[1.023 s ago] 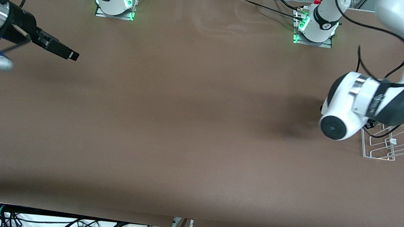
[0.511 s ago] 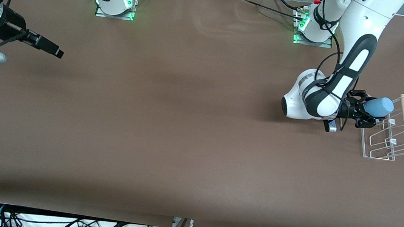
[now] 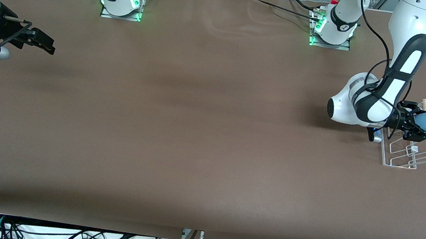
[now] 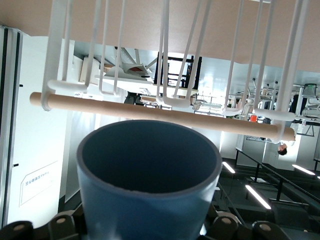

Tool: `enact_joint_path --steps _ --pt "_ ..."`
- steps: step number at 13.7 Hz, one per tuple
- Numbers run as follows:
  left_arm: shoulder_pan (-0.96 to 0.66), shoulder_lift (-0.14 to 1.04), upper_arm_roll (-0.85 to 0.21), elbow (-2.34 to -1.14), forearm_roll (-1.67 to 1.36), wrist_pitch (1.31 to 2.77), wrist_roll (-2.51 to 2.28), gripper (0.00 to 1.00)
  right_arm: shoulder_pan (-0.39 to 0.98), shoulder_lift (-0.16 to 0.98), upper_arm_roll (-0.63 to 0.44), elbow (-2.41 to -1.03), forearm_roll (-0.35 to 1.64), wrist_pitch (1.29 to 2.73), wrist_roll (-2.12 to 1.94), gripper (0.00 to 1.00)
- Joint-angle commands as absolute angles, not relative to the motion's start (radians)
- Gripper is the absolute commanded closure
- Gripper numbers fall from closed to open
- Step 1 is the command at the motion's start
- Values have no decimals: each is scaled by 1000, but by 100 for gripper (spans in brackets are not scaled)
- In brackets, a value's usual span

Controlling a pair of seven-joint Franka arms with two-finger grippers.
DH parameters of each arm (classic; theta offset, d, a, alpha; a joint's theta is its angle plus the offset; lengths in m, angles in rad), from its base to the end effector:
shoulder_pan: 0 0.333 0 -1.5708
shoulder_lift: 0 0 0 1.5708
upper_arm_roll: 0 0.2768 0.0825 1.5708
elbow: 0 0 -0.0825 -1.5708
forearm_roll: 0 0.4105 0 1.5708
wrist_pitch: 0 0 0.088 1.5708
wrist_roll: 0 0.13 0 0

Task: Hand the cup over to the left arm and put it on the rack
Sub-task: 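Lower the cup onto a rack hook with the left gripper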

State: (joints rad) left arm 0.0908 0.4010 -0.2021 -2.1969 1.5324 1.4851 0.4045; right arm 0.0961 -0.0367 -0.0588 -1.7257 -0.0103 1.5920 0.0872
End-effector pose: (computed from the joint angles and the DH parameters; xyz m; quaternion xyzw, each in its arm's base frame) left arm 0.5128 0.0761 0.1722 -0.5364 0.4743 0.4529 0.5313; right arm 0.5643 0.0194 0.5082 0.9985 -0.0245 -0.0482 0.0071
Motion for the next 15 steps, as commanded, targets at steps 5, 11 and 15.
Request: enact_joint_path --steps 5,11,15 --pt "149 373 -212 -2237 1620 1548 400 99 81 -46 -34 -1723 -104 1595 49 1" --pt "149 388 -210 -2267 1640 1546 333 99 84 -43 -31 -1697 -92 1582 41 1" --pt "153 391 -209 -2281 1684 1545 311 99 84 -26 -34 -1689 -98 1582 40 1"
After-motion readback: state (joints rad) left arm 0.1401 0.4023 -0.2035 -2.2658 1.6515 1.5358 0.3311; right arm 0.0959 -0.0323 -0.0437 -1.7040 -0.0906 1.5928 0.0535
